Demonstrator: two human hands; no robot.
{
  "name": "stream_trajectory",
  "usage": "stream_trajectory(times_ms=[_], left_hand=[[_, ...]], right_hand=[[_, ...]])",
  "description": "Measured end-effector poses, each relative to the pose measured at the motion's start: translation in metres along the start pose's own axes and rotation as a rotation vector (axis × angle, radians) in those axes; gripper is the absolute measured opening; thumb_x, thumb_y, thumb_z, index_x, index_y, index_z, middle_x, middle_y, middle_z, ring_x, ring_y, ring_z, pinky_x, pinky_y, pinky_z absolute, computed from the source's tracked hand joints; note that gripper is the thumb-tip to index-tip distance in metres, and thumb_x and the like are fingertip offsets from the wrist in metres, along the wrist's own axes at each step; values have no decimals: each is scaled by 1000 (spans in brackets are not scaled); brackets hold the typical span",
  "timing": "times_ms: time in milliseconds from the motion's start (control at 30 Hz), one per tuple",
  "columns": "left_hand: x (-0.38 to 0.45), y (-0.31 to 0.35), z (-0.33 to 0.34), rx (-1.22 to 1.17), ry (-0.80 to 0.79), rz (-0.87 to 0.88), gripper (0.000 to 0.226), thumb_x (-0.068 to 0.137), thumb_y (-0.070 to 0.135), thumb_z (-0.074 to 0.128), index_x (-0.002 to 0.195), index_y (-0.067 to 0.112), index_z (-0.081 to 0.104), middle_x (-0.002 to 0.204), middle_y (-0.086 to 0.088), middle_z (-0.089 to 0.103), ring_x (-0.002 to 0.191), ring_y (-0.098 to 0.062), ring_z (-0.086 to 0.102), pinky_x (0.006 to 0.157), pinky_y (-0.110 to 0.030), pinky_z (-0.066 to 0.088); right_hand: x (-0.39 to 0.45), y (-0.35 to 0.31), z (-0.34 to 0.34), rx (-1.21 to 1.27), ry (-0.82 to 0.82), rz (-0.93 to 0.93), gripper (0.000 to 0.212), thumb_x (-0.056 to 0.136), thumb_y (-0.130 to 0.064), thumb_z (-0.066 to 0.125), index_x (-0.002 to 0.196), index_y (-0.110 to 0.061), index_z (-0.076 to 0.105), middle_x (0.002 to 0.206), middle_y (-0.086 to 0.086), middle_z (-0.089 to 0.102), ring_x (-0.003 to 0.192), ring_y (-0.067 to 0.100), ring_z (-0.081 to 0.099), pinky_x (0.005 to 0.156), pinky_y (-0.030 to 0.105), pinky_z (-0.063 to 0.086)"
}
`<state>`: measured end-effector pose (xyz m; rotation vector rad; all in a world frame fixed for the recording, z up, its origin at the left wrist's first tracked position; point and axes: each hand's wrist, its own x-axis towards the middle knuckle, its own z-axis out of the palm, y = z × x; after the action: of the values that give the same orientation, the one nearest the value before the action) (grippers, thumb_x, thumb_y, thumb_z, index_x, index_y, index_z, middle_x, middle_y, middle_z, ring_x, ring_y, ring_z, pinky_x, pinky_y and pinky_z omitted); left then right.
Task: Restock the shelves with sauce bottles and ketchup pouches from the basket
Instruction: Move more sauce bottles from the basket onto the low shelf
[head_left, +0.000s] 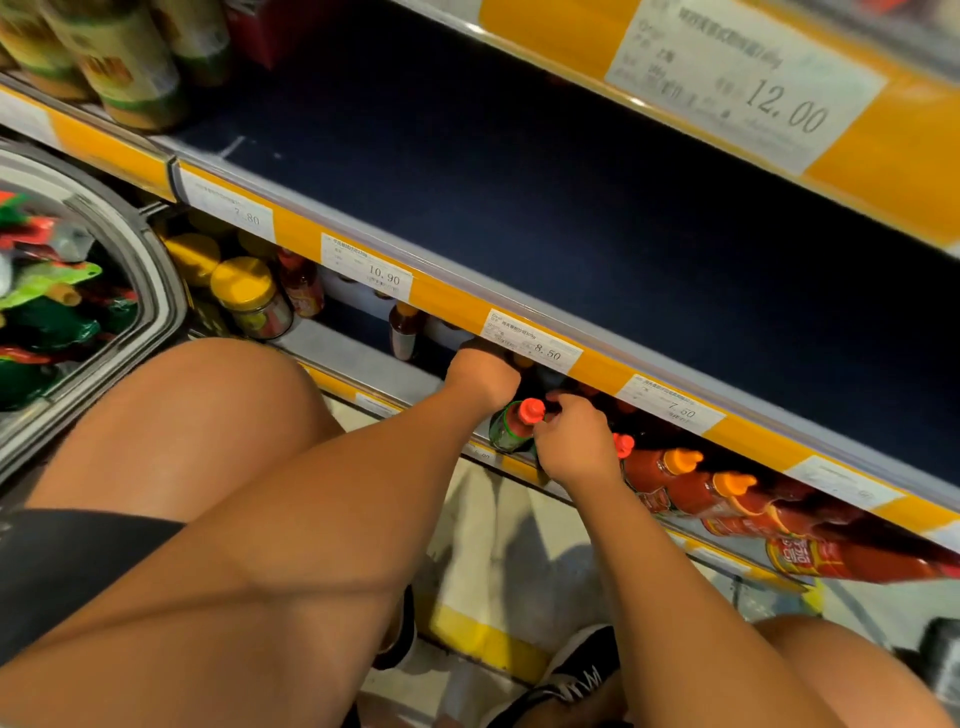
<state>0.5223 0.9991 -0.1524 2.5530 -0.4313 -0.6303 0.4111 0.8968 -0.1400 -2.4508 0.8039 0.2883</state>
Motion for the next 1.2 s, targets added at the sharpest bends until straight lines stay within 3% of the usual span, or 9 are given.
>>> stream_trajectory(times_ms=[167,267,400,500,667,800,967,1067,1200], left_hand=[[-15,-6,-11,-246,76,-158,13,95,11,54,95,4,65,87,-9,63,89,-30,64,70,-34,48],[-29,-4,-22,-328,88,-168,19,95,18,58,102,3,67,96,-14,67,87,-31,63,72,-36,51],[-49,0,-45,-175,-5,-51,24,91,21,62,111,7,65,104,-14,67,94,-33,62,80,-39,54],[-66,-2,-60,-111,-130,43,25,90,20,67,113,11,63,110,-8,63,100,-28,59,89,-37,51],[-102,4,-84,6,-306,247,11,97,22,68,105,15,68,96,3,62,95,-20,60,83,-29,43],[-136,32,-98,18,-260,379,22,98,39,67,114,24,70,108,7,70,103,-14,66,95,-36,52],[-190,110,-84,-104,-294,600,23,100,45,63,119,34,70,104,18,72,95,0,66,89,-33,56],[-227,169,-62,-133,-279,778,23,100,47,61,120,40,68,108,28,69,102,9,63,85,-24,55],[-279,242,-18,-142,-333,999,19,100,42,62,116,36,69,110,23,69,103,9,60,87,-17,49]], right_hand=[[-8,0,-27,31,49,49,31,89,-26,66,120,-23,72,111,1,72,100,26,67,83,36,55],[-17,1,-41,-50,-58,66,6,88,-29,68,92,-24,69,91,-1,71,82,22,66,73,36,57],[-38,1,-56,-92,-185,38,11,85,-26,71,83,-23,61,83,0,67,75,19,64,66,33,53],[-58,-5,-74,-73,-198,-18,14,83,-30,73,93,-24,66,90,-3,68,83,19,66,72,33,53],[-107,0,-126,-21,-164,-98,51,84,-43,73,133,-30,63,123,-4,63,109,19,62,91,37,52],[-163,34,-166,119,2,-115,50,90,-45,71,138,-34,60,129,-12,61,119,11,59,98,32,49],[-243,92,-184,323,560,-175,34,94,-24,71,127,-30,68,125,-20,64,114,-7,54,96,9,39],[-282,137,-184,438,789,-84,31,93,-17,71,122,-30,69,119,-21,66,115,-5,58,94,11,42],[-332,211,-169,453,860,106,33,93,-14,73,123,-25,69,122,-14,66,116,1,59,99,20,44]])
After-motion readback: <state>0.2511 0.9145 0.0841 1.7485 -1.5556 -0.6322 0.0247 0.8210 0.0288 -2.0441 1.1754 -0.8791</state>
